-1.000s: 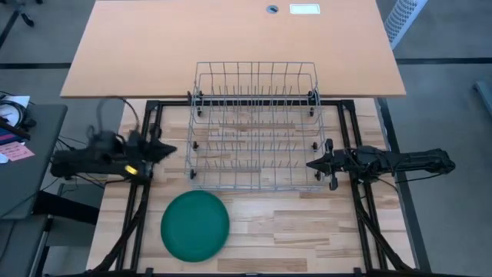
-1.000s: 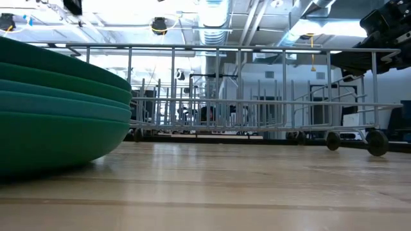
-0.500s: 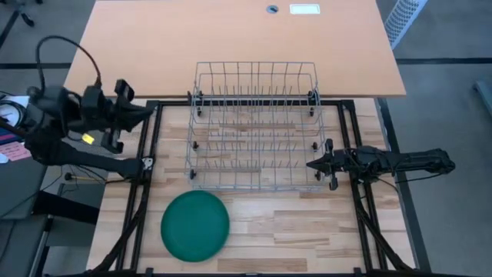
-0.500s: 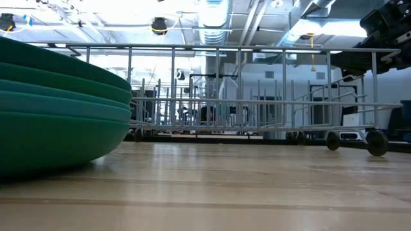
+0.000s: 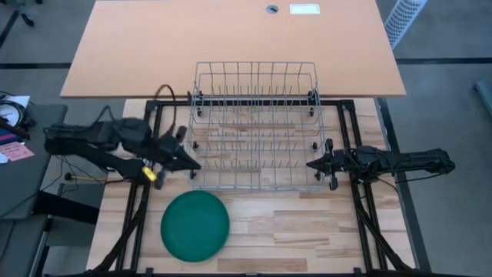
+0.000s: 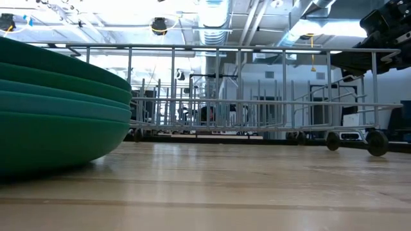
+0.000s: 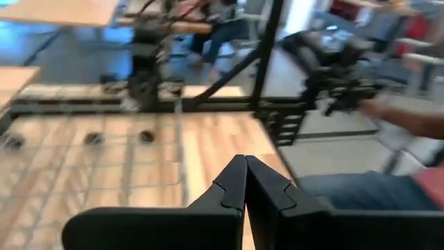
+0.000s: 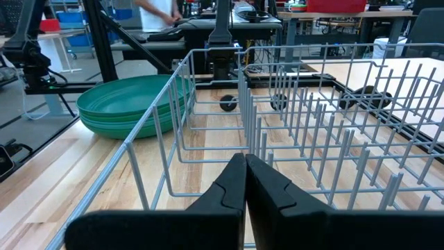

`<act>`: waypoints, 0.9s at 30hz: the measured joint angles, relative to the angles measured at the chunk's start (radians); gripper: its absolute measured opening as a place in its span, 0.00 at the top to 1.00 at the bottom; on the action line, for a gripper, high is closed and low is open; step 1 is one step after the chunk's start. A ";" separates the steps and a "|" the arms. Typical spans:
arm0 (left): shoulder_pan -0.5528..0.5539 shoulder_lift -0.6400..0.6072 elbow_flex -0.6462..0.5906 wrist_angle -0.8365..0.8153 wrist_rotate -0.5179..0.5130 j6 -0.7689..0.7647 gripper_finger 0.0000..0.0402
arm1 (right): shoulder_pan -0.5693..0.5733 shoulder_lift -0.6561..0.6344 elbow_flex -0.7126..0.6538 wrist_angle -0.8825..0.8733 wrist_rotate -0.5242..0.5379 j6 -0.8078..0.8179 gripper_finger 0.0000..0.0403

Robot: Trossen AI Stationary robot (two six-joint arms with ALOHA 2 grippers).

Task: Sort dishes
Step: Put the dark blue plate in the dish rack

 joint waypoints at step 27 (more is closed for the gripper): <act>-0.196 -0.002 -0.174 0.267 -0.315 0.081 1.00 | -0.019 0.010 0.083 0.143 -0.010 0.121 0.96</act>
